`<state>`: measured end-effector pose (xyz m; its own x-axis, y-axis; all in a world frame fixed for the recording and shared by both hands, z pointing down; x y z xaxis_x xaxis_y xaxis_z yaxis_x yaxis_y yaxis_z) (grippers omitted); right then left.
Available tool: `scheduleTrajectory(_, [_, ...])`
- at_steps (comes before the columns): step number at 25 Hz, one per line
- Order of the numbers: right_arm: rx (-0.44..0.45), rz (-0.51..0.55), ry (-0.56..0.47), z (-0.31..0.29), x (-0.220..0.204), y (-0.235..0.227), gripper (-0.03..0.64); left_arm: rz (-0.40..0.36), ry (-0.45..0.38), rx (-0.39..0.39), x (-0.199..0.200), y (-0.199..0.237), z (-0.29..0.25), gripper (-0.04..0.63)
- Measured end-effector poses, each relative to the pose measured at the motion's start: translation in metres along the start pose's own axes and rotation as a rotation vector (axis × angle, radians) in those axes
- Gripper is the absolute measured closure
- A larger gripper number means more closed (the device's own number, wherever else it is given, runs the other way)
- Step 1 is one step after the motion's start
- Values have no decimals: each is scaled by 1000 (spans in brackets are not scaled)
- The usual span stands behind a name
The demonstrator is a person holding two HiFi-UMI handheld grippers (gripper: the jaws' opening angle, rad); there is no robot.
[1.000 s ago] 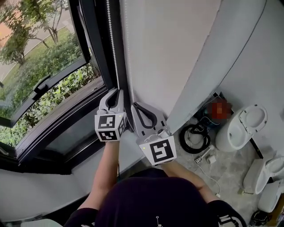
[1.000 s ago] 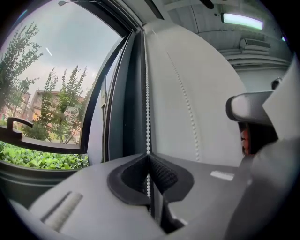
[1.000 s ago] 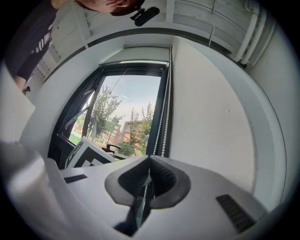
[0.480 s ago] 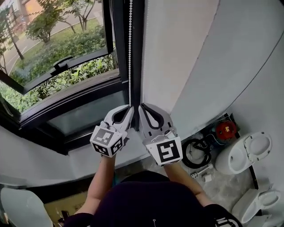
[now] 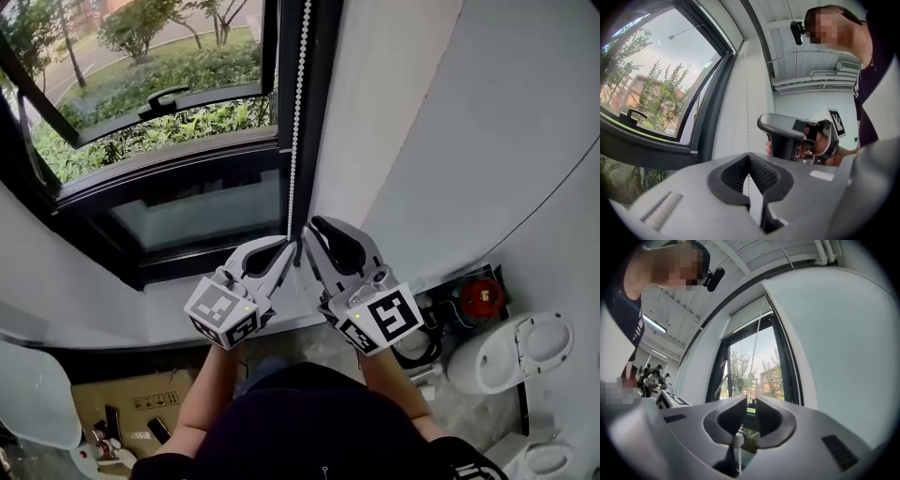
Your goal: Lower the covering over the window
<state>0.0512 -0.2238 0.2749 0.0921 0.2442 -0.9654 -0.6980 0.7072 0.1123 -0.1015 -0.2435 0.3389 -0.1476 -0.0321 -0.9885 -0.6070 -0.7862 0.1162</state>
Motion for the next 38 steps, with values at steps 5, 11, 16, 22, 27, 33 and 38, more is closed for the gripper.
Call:
scheduleTrajectory(5, [71,-24,23,8,5,15,594,61,-21,-51,-1,-19,12,583])
scheduleTrajectory(11, [119,-106,74,17,4,41,557,133,-12,-118,1,-45,30,583])
scheduleTrajectory(16, [59,-99,97,38,7,69,557,87,66,-142,-4,-68,49,584])
scheduleTrajectory(22, [20,-141,151,65,-7,101,558,156,131,-165,-38,-91,81,584])
scheduleTrajectory(27, [12,-169,158,81,-15,123,595,228,104,-193,-58,-107,103,584])
scheduleTrajectory(33, [54,-114,186,84,-10,132,598,244,58,-216,-59,-109,115,584])
scheduleTrajectory(38, [100,-107,276,86,-24,131,601,242,82,-215,-73,-111,116,583])
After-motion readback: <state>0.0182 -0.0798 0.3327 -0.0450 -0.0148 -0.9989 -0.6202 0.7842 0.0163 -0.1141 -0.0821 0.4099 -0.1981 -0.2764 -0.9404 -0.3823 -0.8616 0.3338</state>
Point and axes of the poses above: the fingertips, and each gripper's own axes: z backward along the fingers, y to its left, x out of its top, the point moved 9 cm from there along z, backward along the fingers, and after that the axes turned 3 degrees about z, right-handed, at the moved point
